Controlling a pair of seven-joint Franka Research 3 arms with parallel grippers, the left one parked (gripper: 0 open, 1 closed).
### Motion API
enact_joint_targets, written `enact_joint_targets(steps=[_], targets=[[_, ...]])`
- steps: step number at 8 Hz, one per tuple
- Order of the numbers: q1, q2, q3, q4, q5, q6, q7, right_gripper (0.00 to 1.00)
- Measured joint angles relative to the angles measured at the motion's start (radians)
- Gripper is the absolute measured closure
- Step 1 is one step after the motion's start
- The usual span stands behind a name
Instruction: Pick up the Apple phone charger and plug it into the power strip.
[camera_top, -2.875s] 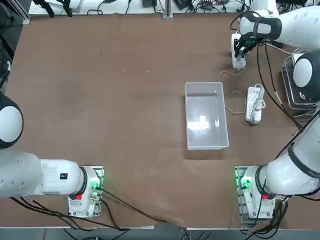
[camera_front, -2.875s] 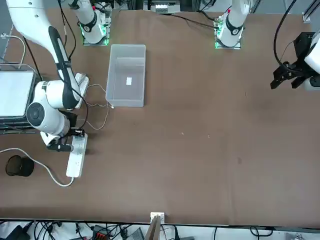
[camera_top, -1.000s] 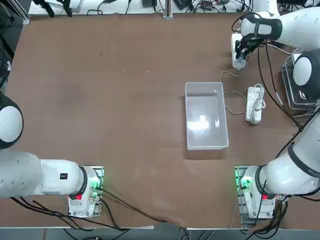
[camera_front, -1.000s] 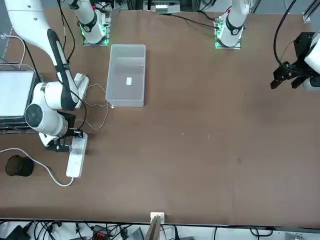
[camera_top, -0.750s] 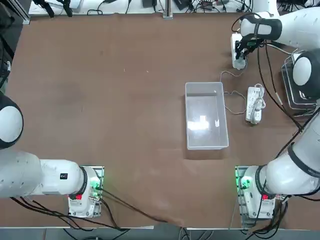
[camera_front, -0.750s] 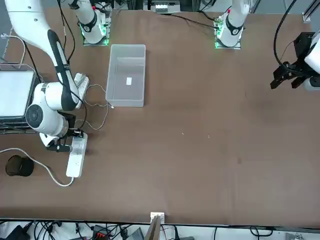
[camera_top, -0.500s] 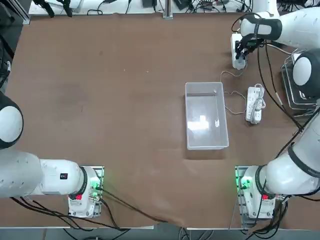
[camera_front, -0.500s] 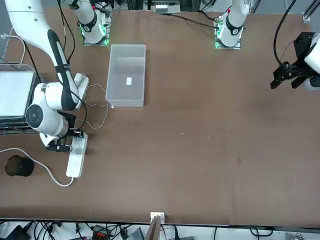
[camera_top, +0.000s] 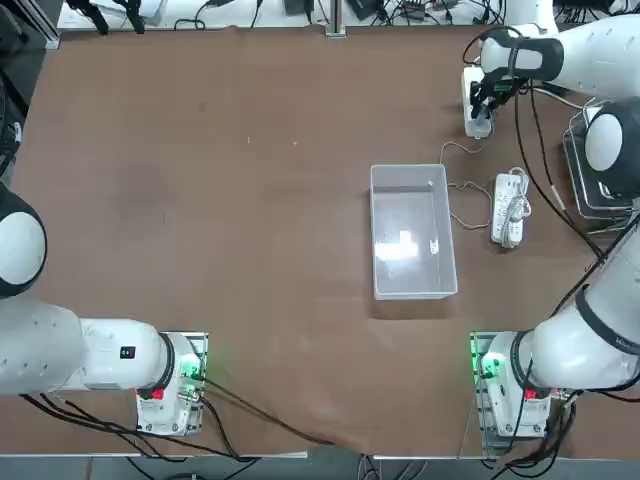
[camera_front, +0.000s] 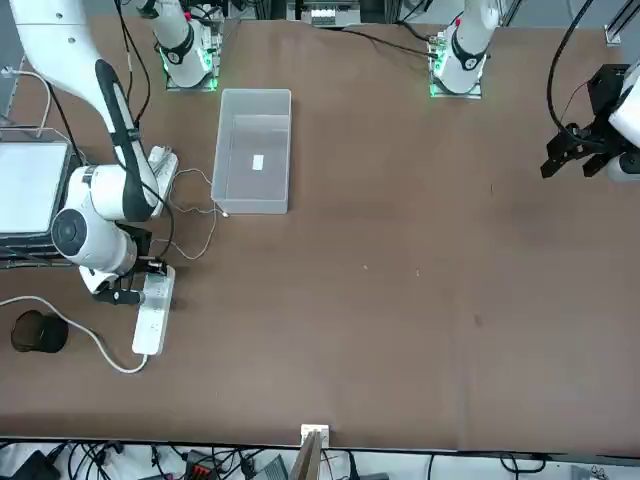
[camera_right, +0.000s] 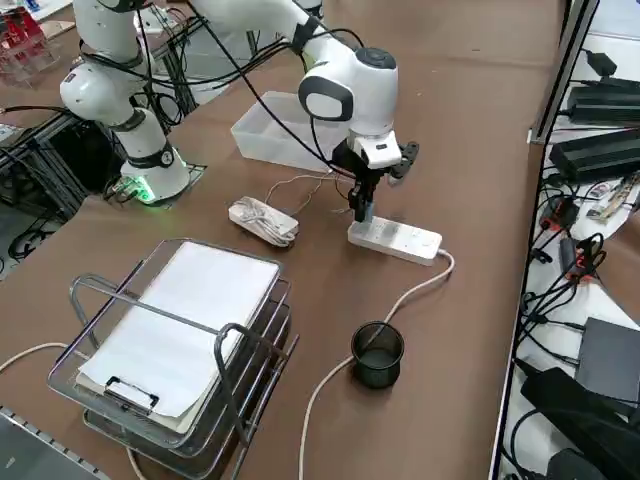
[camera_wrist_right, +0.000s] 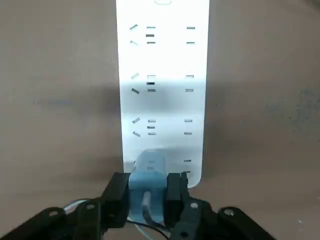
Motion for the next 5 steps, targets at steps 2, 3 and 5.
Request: enact_joint_targets(steps=[2, 3, 5], targets=[[0.000, 0.001, 0.000, -0.001, 0.000, 0.004, 0.000, 0.63], [0.000, 0.004, 0.000, -0.001, 0.000, 0.008, 0.000, 0.63], [0.000, 0.011, 0.000, -0.005, 0.000, 0.018, 0.000, 0.63]])
